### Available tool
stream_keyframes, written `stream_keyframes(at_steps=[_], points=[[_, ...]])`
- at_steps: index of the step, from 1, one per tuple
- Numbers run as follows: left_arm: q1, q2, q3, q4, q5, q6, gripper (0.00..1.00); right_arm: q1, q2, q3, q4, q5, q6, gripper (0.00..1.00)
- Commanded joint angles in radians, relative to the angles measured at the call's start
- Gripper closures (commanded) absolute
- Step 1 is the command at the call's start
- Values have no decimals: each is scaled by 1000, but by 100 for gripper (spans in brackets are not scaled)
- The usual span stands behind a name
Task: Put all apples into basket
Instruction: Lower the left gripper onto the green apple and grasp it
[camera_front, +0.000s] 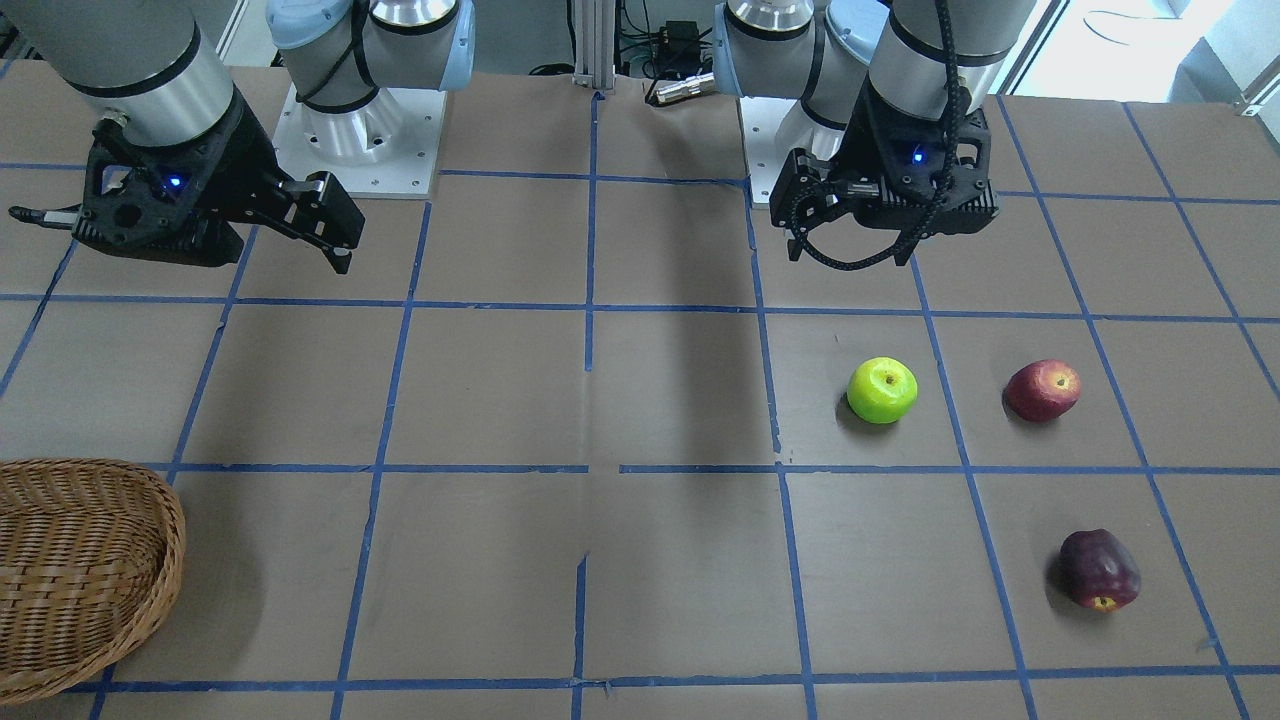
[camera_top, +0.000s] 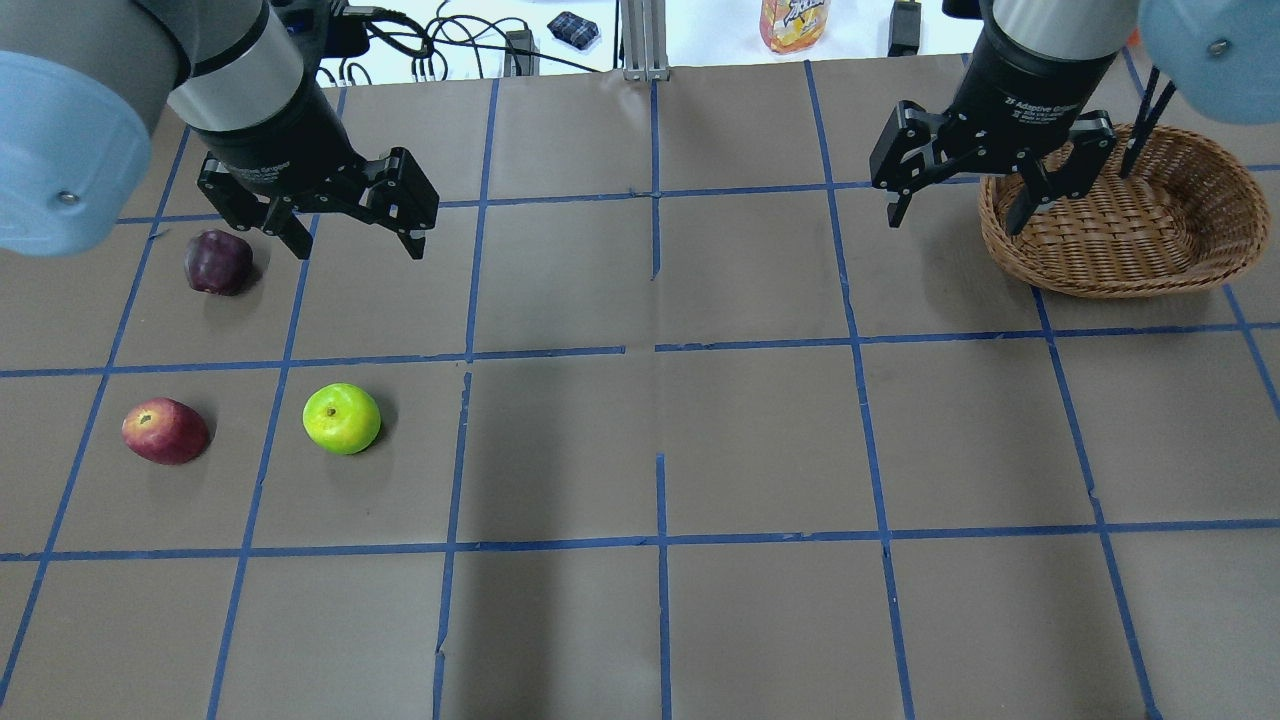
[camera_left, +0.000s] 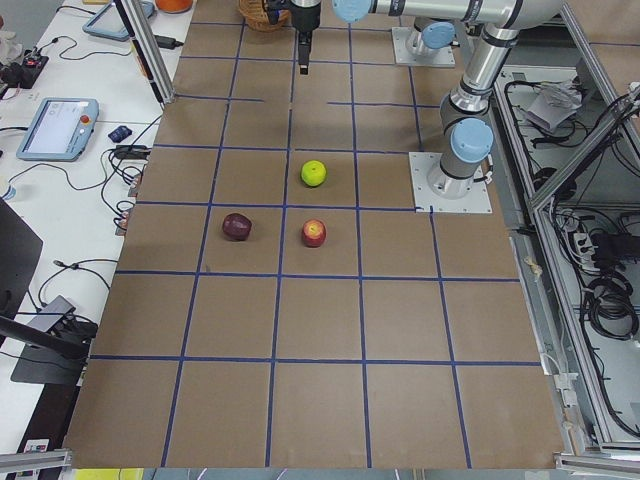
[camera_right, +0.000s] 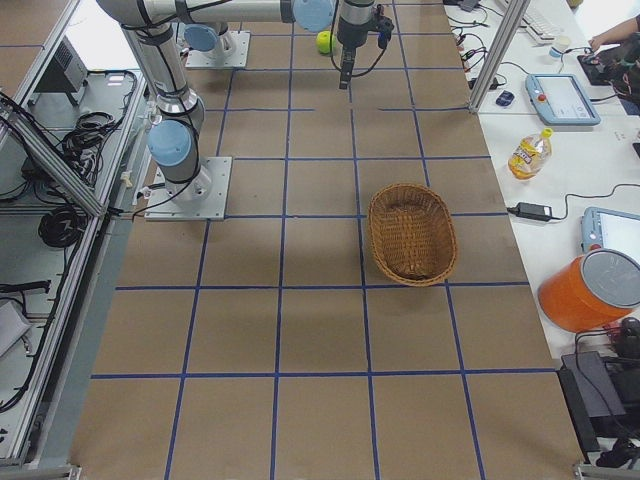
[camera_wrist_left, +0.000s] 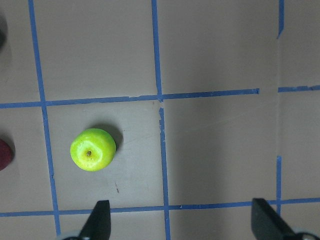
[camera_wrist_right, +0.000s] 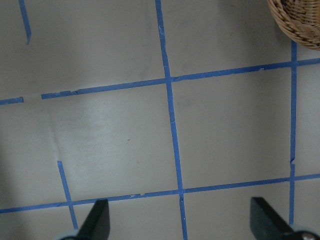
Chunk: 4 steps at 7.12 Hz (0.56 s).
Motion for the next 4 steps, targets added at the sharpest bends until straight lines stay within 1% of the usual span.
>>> stream_keyframes(at_steps=[1, 3, 4], points=[[9, 0, 1, 0, -9, 0, 0, 0, 0, 0, 0, 0, 0, 0], [34, -2, -10, 0, -1, 24, 0, 0, 0, 0, -2, -2, -2, 0], [89, -20, -15, -8, 4, 129, 0, 0, 0, 0, -2, -2, -2, 0]])
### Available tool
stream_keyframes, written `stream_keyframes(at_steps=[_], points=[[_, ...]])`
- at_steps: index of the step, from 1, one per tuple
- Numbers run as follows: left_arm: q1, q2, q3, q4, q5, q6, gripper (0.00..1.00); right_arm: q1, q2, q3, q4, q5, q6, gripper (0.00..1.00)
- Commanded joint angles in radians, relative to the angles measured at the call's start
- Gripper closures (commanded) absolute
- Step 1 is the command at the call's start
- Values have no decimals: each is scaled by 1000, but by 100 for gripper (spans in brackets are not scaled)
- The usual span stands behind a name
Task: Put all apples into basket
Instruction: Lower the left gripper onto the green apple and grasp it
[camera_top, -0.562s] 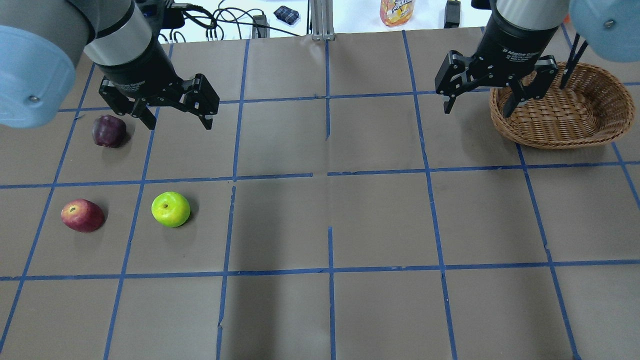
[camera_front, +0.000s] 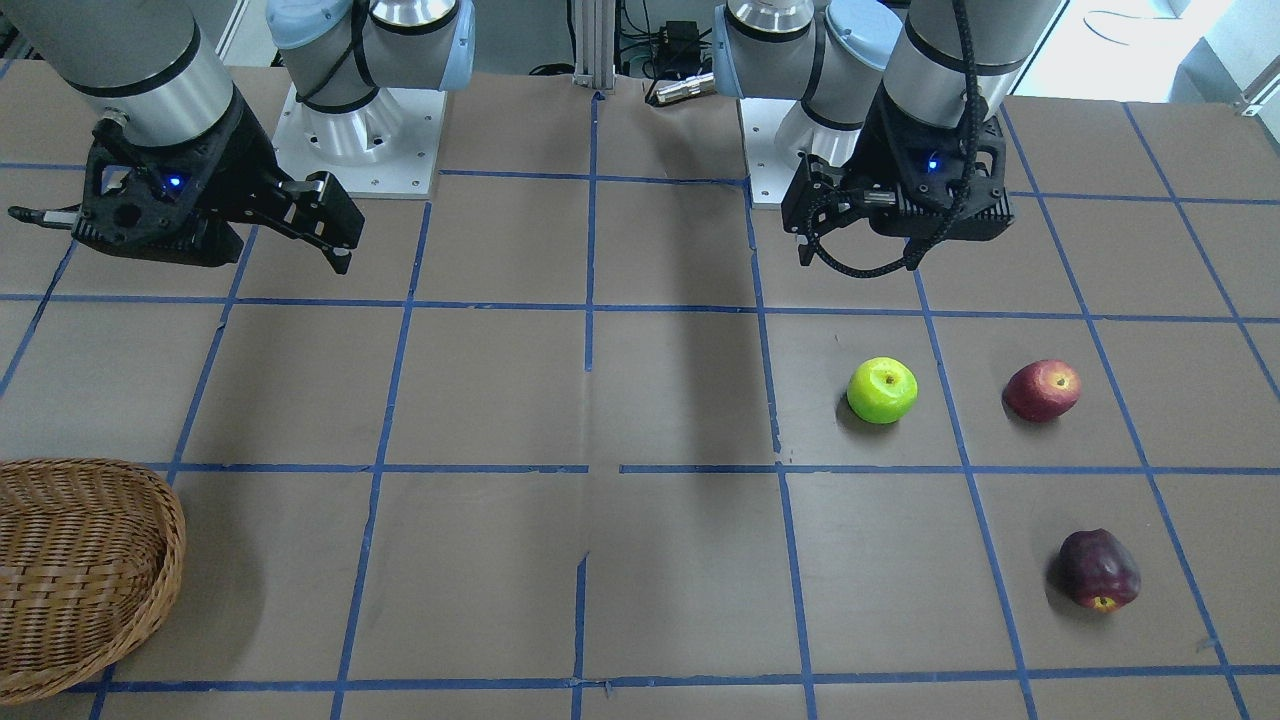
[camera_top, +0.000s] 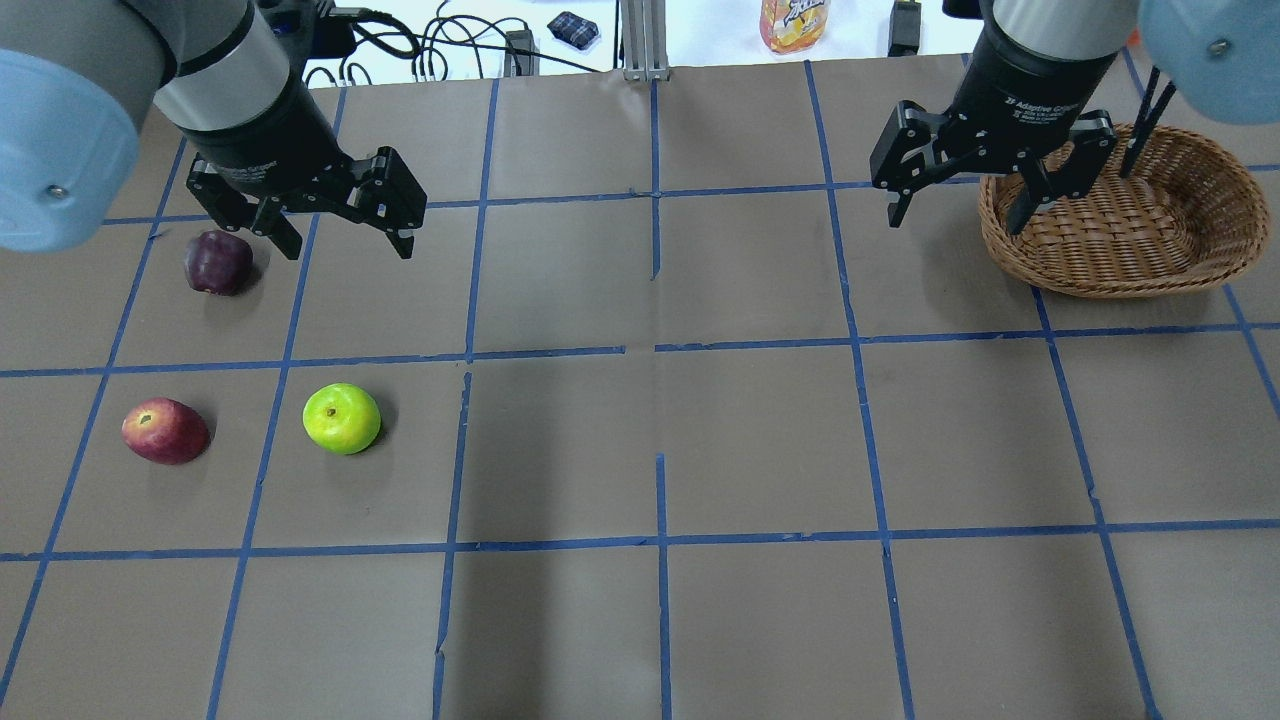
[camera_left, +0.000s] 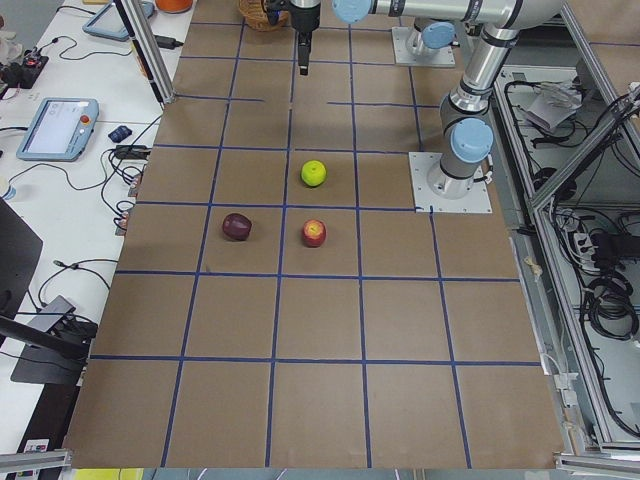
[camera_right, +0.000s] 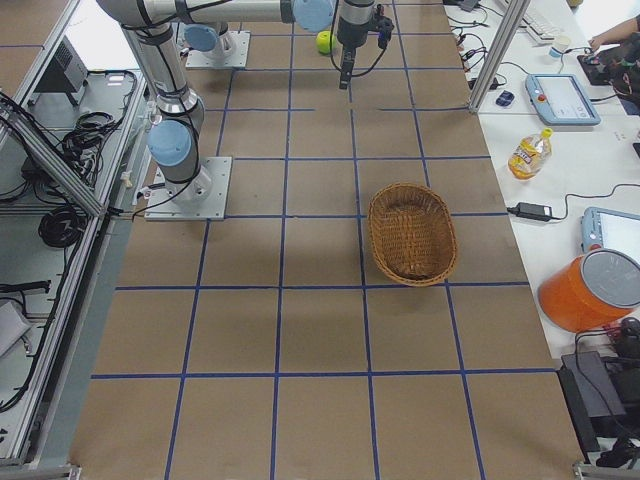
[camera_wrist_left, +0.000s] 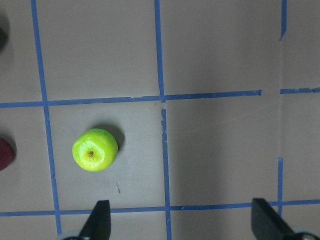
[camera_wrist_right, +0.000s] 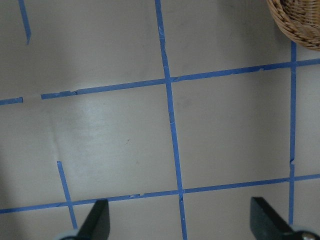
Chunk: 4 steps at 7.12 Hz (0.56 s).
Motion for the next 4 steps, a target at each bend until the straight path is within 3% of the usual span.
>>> stream_keyframes(at_steps=[1, 4], points=[[127, -31, -41, -8, 3, 173, 0, 0, 0, 0, -1, 0, 1, 0], [247, -57, -301, 225, 3, 260, 0, 0, 0, 2, 1, 0, 1, 0]])
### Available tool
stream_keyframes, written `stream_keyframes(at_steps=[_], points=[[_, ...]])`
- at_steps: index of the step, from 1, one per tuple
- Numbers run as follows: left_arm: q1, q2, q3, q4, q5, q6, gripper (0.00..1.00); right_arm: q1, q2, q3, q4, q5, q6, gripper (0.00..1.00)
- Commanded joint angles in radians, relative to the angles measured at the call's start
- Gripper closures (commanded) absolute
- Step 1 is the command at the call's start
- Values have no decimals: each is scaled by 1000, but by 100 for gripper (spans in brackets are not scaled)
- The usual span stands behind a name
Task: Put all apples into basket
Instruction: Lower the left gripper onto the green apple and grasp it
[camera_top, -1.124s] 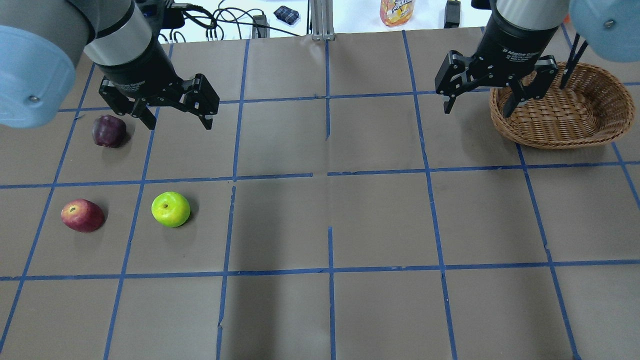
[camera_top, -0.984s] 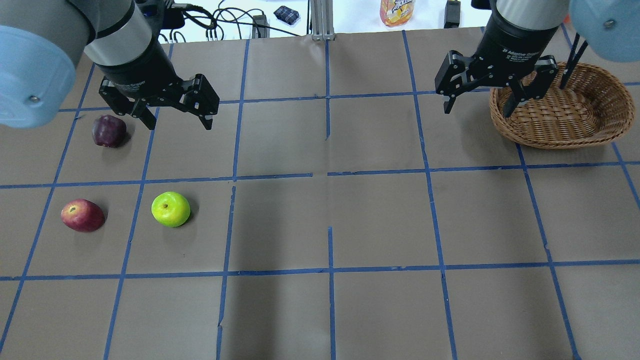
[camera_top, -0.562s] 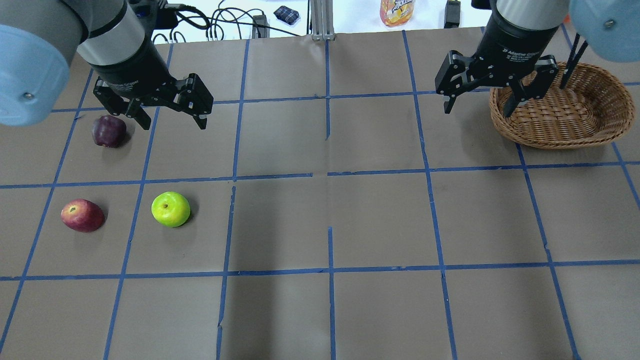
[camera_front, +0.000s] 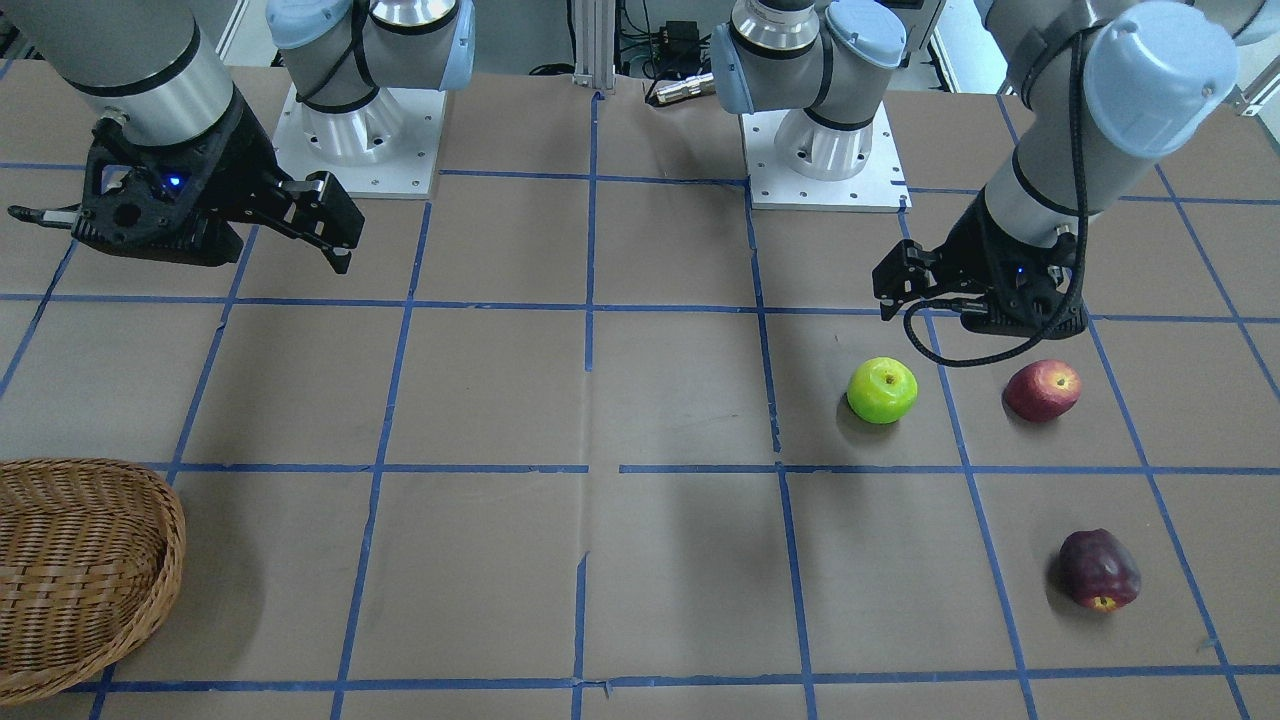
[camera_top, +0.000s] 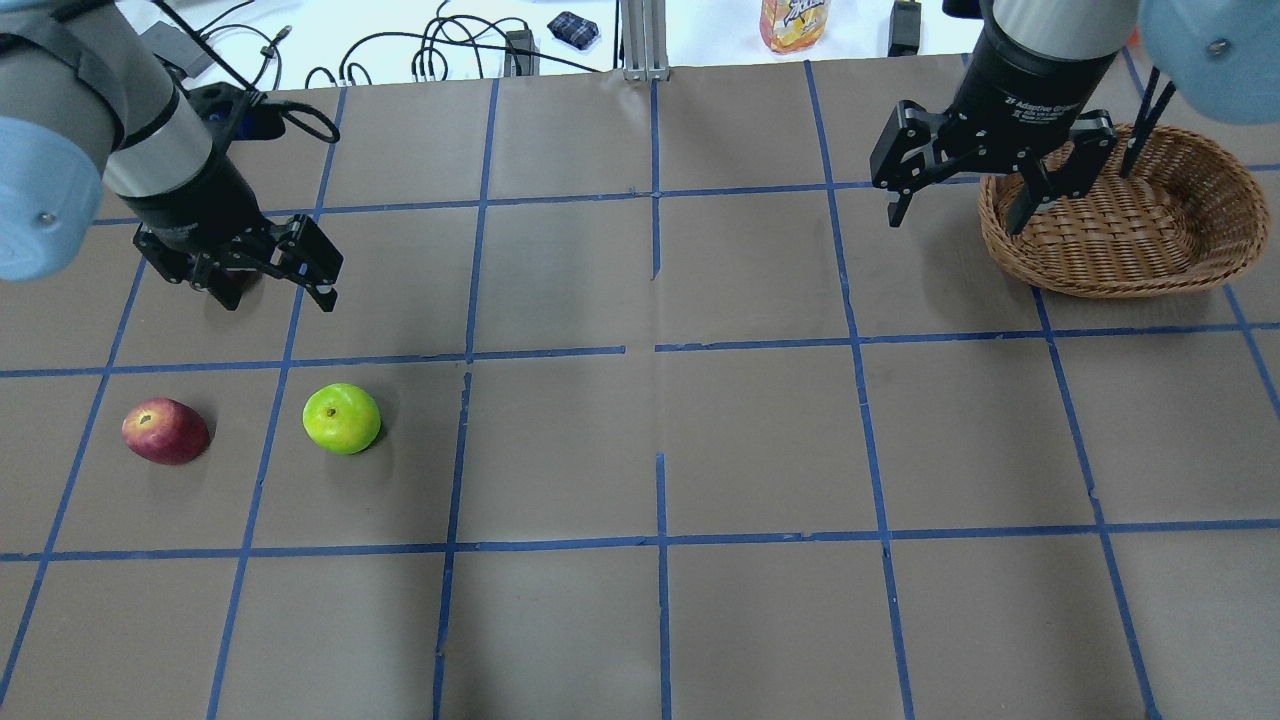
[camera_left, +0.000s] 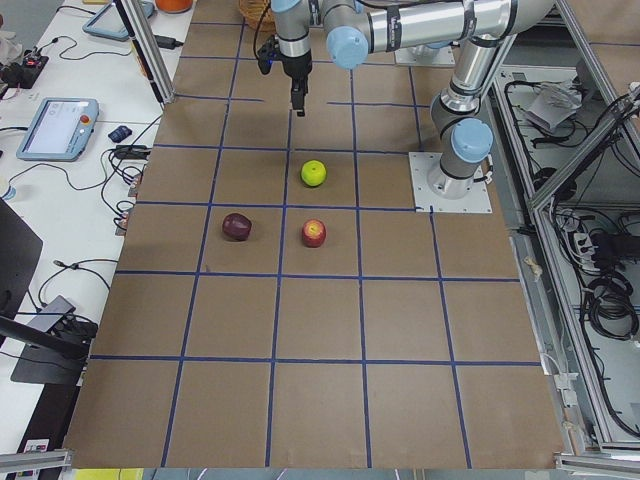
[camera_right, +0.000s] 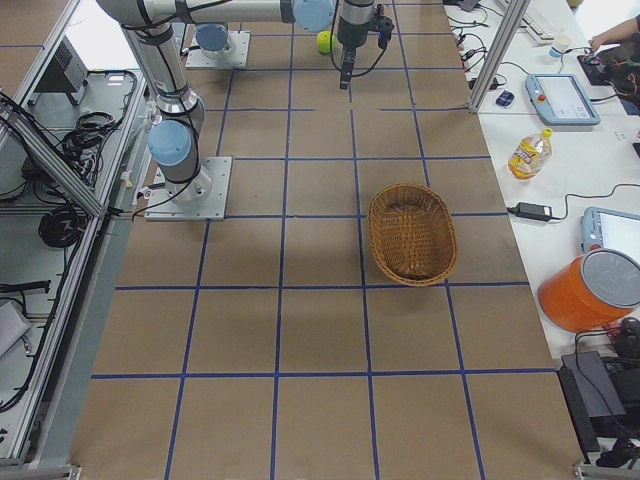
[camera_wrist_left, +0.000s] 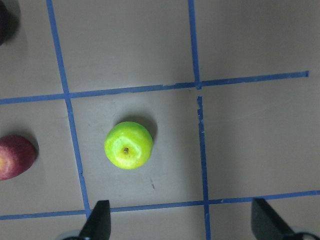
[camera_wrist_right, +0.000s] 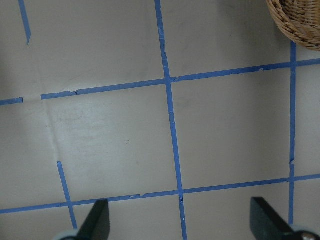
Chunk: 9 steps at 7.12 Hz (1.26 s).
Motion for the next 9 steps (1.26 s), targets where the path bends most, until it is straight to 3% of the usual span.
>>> stream_keyframes(at_steps=[1, 4, 9], points=[[38, -34, -195, 191, 2, 29, 0, 0, 0, 0, 1, 0, 0, 0], [40, -131, -321, 428, 4, 39, 0, 0, -2, 0, 1, 0, -1, 0], [41, -196, -322, 466, 56, 53, 0, 0, 0, 1, 1, 0, 0, 0]])
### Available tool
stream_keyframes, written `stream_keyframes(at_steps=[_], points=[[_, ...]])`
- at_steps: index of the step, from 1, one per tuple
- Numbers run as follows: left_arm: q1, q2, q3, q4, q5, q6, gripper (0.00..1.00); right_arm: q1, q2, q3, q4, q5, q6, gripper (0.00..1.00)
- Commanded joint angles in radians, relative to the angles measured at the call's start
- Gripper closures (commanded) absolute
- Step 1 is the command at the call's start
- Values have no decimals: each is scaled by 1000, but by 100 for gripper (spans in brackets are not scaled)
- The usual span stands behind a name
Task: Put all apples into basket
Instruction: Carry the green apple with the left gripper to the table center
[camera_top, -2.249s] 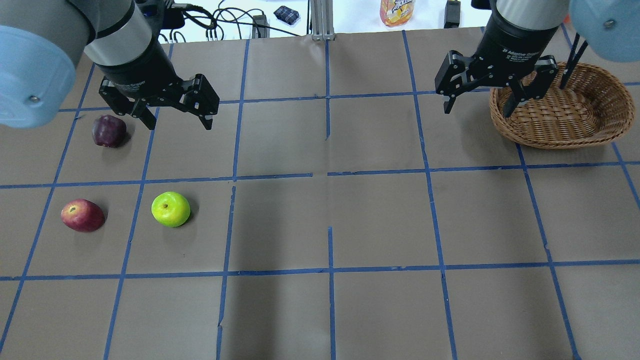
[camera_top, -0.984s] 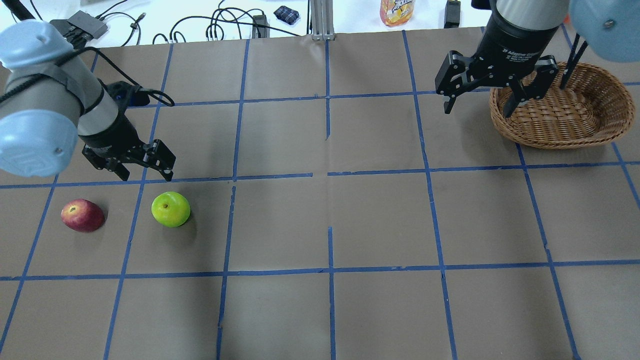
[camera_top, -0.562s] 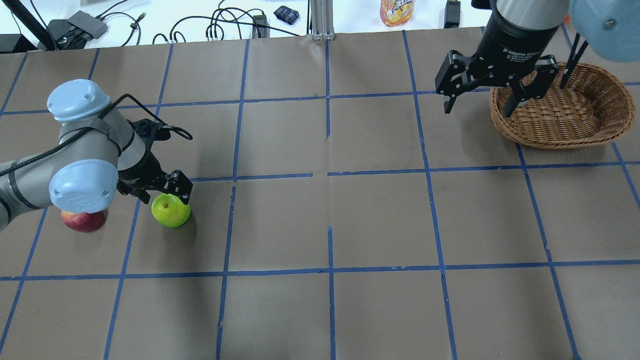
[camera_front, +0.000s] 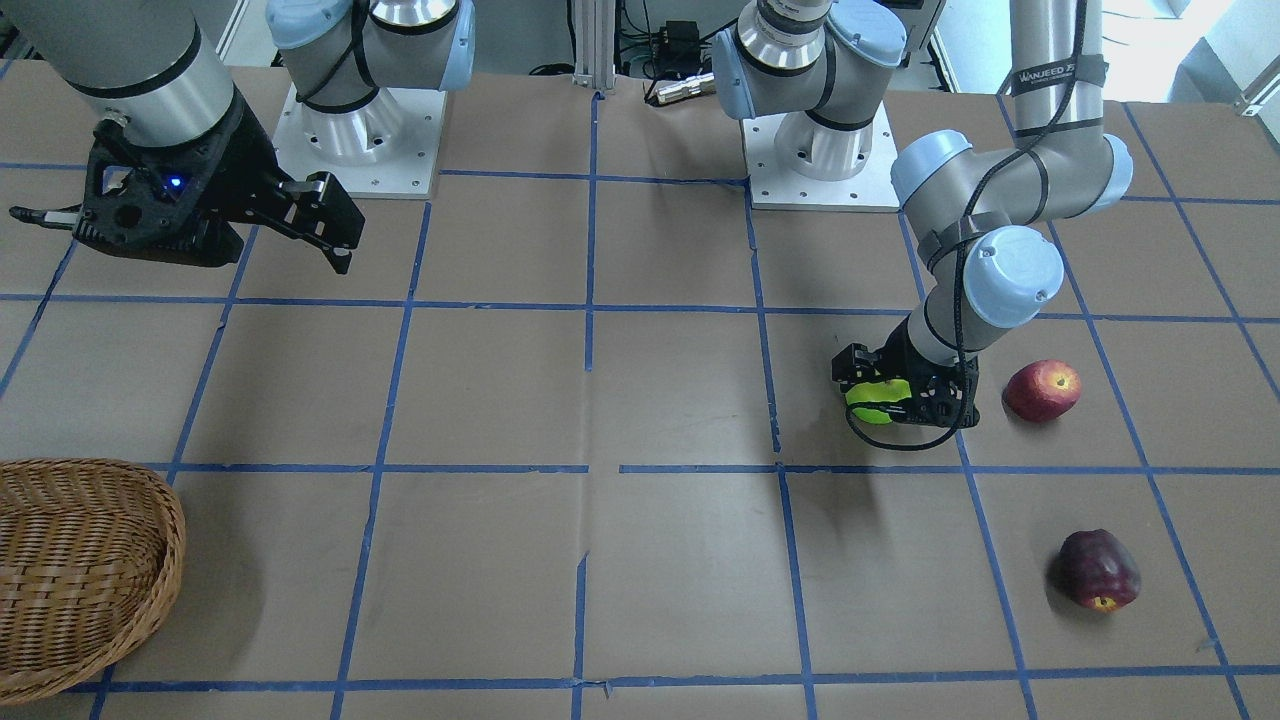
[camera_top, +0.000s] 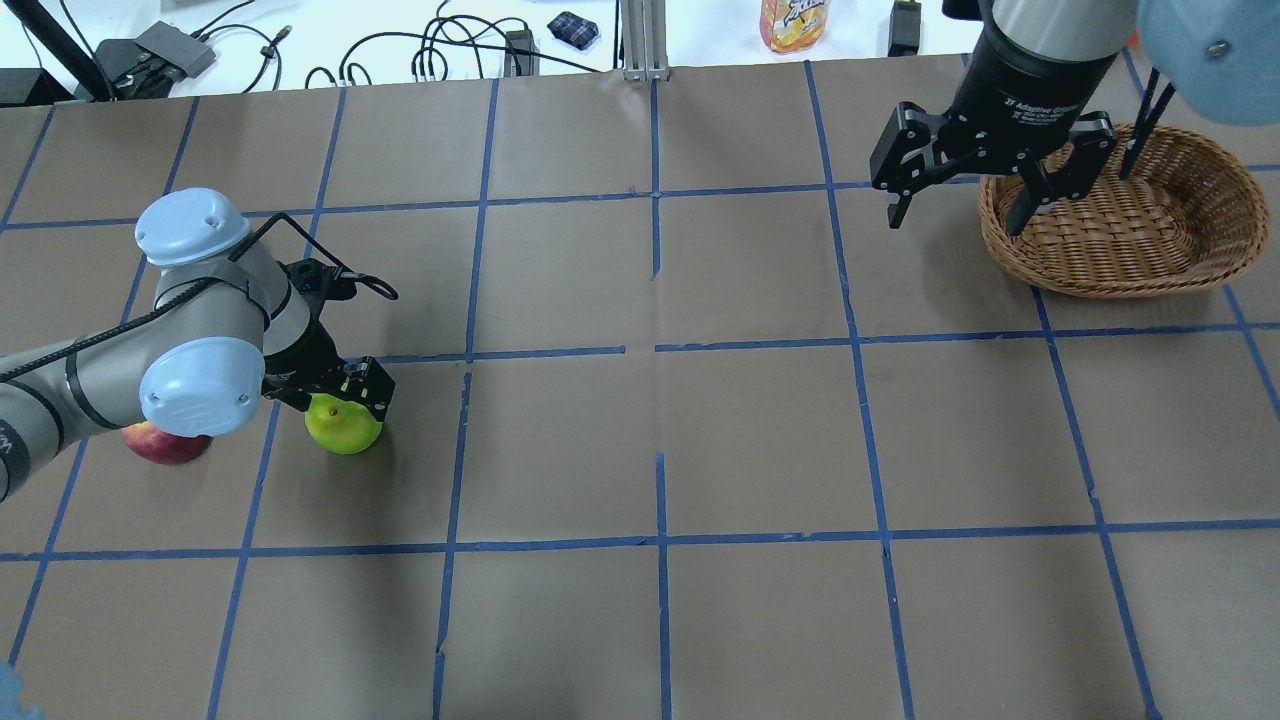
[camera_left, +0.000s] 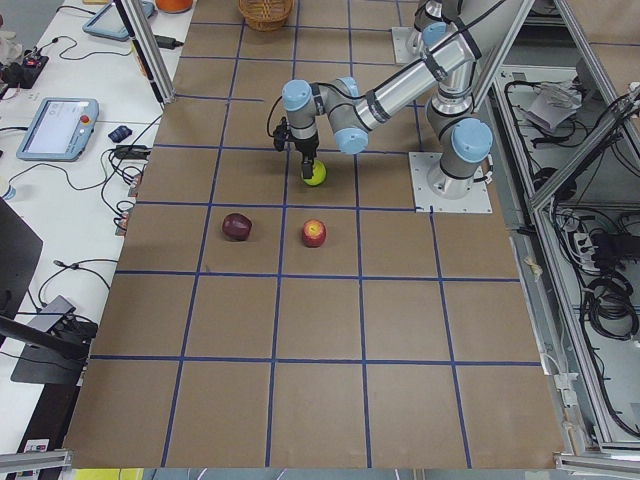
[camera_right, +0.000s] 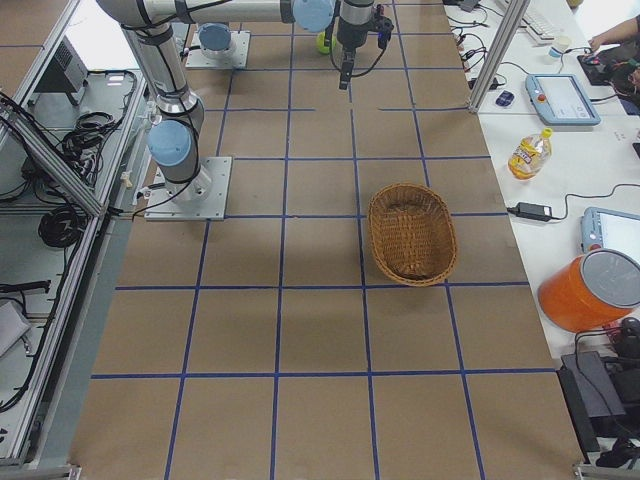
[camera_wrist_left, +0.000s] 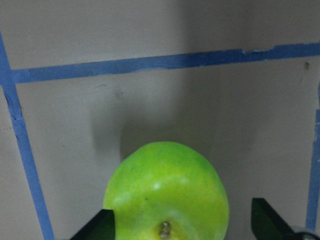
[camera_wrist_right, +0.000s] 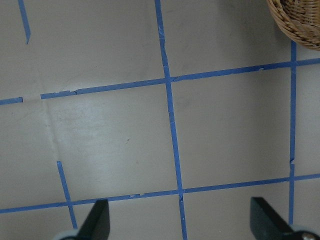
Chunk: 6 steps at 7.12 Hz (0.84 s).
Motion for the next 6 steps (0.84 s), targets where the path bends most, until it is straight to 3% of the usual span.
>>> stream_keyframes(at_steps=[1, 4, 5, 6], points=[[0, -11, 0, 2, 55, 1, 0, 0, 0, 0, 0, 0, 0, 0], [50, -12, 0, 2, 53, 34, 0, 0, -1, 6, -1, 0, 0, 0], [61, -18, -2, 3, 47, 35, 5, 0, 0, 6, -1, -2, -1, 0], [62, -20, 1, 8, 47, 30, 48, 0, -1, 6, -1, -2, -2, 0]])
